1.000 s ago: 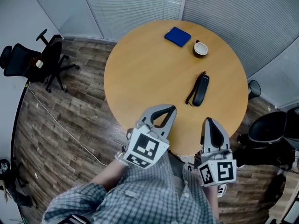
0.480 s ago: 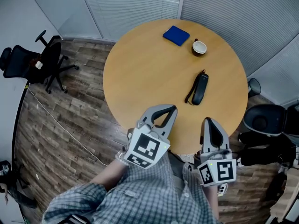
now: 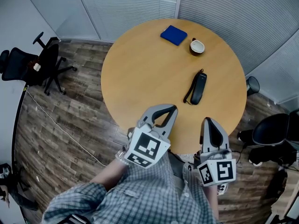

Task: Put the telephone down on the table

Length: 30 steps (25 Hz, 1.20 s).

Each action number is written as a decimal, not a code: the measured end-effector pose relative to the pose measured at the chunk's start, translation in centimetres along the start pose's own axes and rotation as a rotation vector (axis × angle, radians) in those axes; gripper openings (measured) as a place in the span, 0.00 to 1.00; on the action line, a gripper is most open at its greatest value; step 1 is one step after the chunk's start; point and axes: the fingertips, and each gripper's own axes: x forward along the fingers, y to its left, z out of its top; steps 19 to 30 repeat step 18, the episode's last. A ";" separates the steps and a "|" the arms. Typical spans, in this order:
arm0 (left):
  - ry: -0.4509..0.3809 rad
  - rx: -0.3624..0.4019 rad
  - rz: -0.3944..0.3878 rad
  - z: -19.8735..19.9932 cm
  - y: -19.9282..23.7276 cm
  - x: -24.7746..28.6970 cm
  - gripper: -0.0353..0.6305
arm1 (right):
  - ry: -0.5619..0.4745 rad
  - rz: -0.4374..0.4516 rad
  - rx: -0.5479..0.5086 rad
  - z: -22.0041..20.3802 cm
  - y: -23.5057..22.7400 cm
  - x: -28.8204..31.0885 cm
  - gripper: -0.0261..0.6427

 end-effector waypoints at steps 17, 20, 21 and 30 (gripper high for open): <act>0.024 -0.011 0.005 -0.4 0.2 0.2 0.06 | 0.023 0.005 -0.002 -0.1 -0.3 0.4 0.05; 0.025 -0.012 0.005 -0.4 0.2 0.2 0.06 | 0.023 0.005 -0.003 -0.1 -0.3 0.4 0.05; 0.025 -0.012 0.005 -0.4 0.2 0.2 0.06 | 0.023 0.005 -0.003 -0.1 -0.3 0.4 0.05; 0.025 -0.012 0.005 -0.4 0.2 0.2 0.06 | 0.023 0.005 -0.003 -0.1 -0.3 0.4 0.05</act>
